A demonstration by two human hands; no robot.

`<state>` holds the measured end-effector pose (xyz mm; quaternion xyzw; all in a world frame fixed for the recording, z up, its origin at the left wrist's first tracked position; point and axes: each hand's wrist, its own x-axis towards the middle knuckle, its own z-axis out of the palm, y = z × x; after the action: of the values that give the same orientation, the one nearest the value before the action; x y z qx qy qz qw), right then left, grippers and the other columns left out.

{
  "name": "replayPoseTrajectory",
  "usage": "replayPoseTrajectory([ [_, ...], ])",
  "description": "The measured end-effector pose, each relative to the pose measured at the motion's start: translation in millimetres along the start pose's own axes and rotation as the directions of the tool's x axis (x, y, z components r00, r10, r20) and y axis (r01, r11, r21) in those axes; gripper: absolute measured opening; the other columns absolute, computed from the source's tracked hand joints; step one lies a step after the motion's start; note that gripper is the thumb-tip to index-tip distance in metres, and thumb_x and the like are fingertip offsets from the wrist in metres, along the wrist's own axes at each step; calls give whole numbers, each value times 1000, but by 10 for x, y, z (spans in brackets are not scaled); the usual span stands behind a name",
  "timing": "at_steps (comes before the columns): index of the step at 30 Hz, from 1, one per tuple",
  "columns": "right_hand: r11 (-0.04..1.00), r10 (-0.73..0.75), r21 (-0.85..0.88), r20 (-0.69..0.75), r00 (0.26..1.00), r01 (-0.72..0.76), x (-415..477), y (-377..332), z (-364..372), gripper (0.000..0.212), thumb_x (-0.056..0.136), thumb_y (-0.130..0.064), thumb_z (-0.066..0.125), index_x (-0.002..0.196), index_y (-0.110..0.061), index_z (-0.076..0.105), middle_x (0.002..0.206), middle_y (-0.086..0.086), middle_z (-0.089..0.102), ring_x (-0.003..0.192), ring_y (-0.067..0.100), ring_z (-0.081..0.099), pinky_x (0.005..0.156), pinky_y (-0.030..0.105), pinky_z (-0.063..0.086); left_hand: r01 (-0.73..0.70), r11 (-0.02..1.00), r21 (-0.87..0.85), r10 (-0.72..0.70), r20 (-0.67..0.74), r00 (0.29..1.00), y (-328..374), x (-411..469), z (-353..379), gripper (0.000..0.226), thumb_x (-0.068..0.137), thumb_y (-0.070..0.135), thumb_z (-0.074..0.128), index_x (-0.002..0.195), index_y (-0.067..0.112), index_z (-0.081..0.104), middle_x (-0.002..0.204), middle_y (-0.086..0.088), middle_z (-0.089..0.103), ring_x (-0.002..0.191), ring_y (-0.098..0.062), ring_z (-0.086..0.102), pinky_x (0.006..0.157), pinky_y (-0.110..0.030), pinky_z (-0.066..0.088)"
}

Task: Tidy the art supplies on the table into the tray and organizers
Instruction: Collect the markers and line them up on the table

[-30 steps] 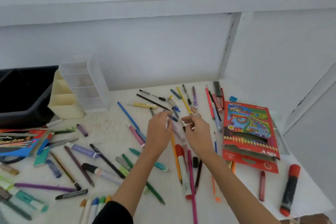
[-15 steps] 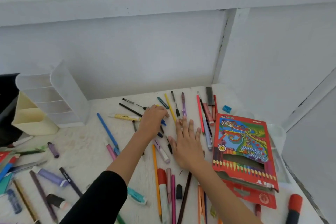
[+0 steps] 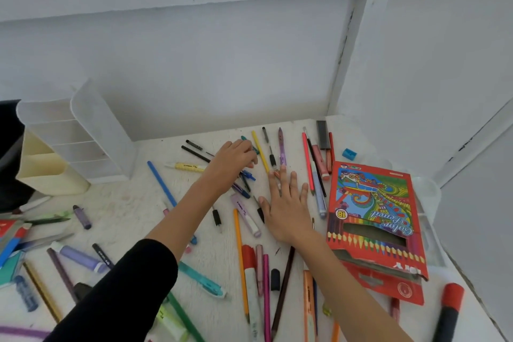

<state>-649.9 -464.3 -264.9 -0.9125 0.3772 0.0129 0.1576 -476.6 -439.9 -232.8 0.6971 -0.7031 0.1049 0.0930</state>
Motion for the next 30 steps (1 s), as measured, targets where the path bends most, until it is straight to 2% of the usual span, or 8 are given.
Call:
replayPoseTrajectory([
  [5,1000,10,-10,23,1000,-9,-4,-10,-23,62,101,-41,17,149,-15,-12,154,9,-27,142,31,-22,114,50,-12,97,967,-235,-141,-179,974,160,-230,-199,11,91,4,56,98,8,64,97,-4,68,82,-19,64,73,-25,31],
  [8,999,33,14,29,999,-33,-5,-48,-67,62,101,-38,23,150,-13,-6,156,9,-19,143,31,-17,115,52,-8,192,849,-492,-327,-205,923,256,-496,-364,15,94,8,51,101,7,64,96,-1,67,82,-9,60,74,-21,41],
  [13,977,110,203,-250,962,-60,-178,-428,-116,50,99,-25,37,145,-7,27,156,12,15,145,27,6,117,48,3,183,636,-750,-508,-229,830,307,-1076,-595,11,89,2,58,95,6,66,88,6,66,82,2,61,75,-9,45],
  [17,863,77,491,-364,928,120,-522,-1017,-77,36,95,-13,46,130,-4,49,137,13,46,130,26,39,109,35,30,172,555,-814,-599,-248,761,310,-1650,-822,9,89,4,59,92,11,65,79,5,66,73,-6,62,68,-14,46],
  [21,794,-25,553,-383,923,251,-993,-1615,132,32,95,-11,49,126,-7,53,130,7,53,125,19,45,103,19,28,202,515,-833,-658,-233,716,248,-2286,-982,12,91,4,57,93,14,64,86,8,67,82,-1,63,75,-14,47],
  [24,750,-73,579,-408,910,320,-1298,-1937,368,26,93,-9,52,118,-9,59,122,4,59,116,16,52,102,29,39,229,459,-858,-718,-207,665,232,-2777,-1047,8,92,9,57,95,15,63,89,7,67,84,1,62,72,-10,44],
  [27,749,-73,589,-381,922,303,-1553,-2138,583,24,93,-10,53,116,-11,61,121,2,60,117,13,52,100,23,39,245,448,-860,-747,-209,631,251,-3213,-1055,7,94,14,54,98,15,61,92,5,67,85,1,61,70,-10,43],
  [30,788,-99,528,-399,912,316,-1757,-2223,754,24,93,-9,53,114,-11,63,120,3,62,116,15,53,101,30,42,258,444,-858,-762,-210,612,313,-3542,-1038,7,95,16,54,97,20,59,88,10,65,84,1,60,65,-13,44],
])
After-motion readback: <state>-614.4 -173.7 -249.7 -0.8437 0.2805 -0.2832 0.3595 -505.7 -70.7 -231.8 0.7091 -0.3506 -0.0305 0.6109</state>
